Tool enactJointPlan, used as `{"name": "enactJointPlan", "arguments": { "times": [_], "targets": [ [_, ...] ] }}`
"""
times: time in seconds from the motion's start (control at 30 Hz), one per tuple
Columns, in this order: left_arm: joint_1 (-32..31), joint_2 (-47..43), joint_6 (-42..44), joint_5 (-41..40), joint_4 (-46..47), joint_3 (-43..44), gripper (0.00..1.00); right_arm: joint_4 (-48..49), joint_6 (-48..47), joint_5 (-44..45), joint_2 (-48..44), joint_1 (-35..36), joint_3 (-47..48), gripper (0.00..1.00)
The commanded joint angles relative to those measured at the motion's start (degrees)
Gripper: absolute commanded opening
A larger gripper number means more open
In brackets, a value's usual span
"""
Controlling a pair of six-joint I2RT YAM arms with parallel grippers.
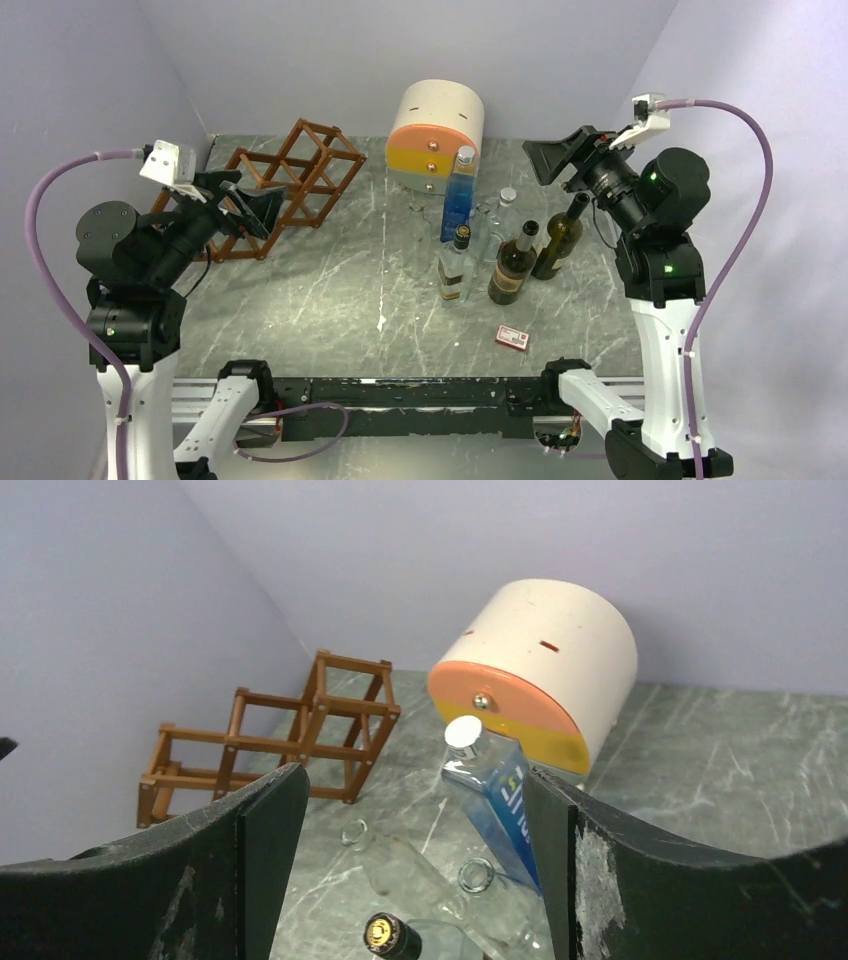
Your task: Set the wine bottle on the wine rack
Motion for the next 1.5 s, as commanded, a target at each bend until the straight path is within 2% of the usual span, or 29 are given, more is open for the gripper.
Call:
{"name": "enactJointPlan", "arguments": {
  "times": [0.0,0.3,0.43,0.53,0.7,0.97,1.27,1.47],
  "targets": [
    [-0.8,-0.8,1.4,7.0,3.8,-0.5,1.0,5.1,1.3,-6.6,-1.0,-0.6,-1.1,0.84],
    [-2.5,-2.3,1.7,15.1,8.8,-5.8,1.0,11.0,-1.6,-21.9,2.3,-0.5,-2.8,0.83],
    [-2.5,-4.2,1.3,16.5,12.2,-9.8,0.99,13.3,-1.0,-23.9,5.1,1.8,-3.1,0.78],
    [-2.5,-5.1,0.5,15.9,15.0,-12.4,0.99,10.3,-5.2,-12.9,7.4,9.0,-0.9,0.75],
    [-2.5,-3.8,0.5,11.8,14.0,-12.0,0.98,1.7,-11.9,11.3,14.6,27.9,5.1,0.75],
    [-2.5,-3.3,-0.6,6.5,13.3,-13.1,0.96,-5.1,-14.2,34.2,25.1,40.9,8.4,0.76],
    [-2.5,-3.2,-1.0,1.2,12.3,-14.3,0.95,-8.7,-15.3,39.8,30.1,45.2,7.1,0.8],
    [-2.5,-2.7,-1.1,1.4,12.8,-15.6,0.94,-7.6,-14.2,40.1,31.3,45.7,3.6,0.78]
  ]
}}
